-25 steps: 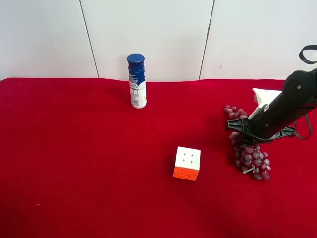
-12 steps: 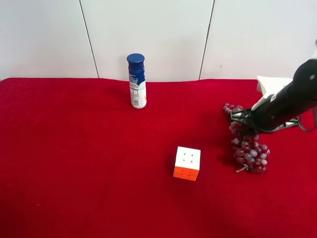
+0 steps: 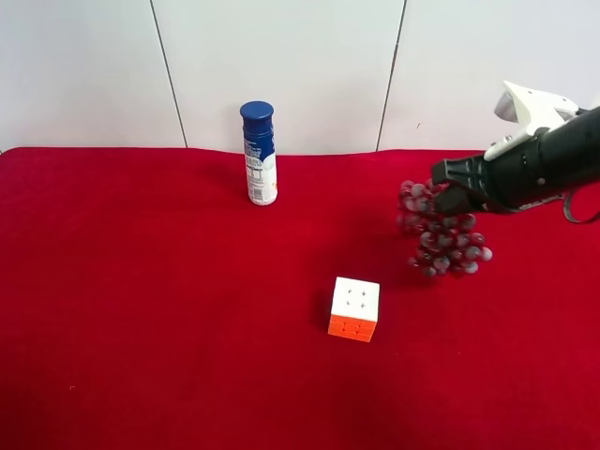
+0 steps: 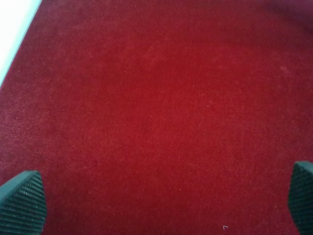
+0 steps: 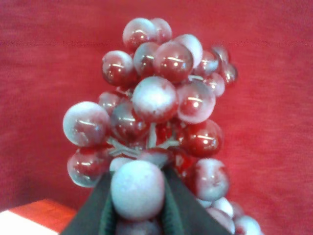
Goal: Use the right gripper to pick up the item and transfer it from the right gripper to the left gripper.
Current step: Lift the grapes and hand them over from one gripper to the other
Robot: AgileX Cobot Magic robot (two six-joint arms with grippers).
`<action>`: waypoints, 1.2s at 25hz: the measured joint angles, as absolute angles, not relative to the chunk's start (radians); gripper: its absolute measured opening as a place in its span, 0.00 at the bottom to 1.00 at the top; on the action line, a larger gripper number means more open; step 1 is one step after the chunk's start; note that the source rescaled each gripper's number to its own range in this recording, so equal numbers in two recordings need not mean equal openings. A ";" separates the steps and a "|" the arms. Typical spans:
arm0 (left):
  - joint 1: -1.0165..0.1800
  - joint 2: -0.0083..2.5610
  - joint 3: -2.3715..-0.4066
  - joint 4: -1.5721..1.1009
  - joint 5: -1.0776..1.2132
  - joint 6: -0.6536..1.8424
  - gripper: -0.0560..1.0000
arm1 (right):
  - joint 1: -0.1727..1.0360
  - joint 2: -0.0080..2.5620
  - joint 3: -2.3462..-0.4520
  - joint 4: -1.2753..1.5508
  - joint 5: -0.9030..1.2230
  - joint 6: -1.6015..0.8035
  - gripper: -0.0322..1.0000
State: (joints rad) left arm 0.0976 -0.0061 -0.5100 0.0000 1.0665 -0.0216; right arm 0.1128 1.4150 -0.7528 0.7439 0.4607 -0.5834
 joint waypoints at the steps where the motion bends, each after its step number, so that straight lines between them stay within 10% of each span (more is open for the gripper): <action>1: 0.098 -0.006 -0.510 0.000 1.067 -0.022 1.00 | 0.113 1.415 -0.764 0.787 0.497 -0.634 0.05; 30: 0.098 -0.006 -0.510 0.000 1.067 -0.022 1.00 | 0.301 1.413 -1.118 1.100 0.882 -0.909 0.05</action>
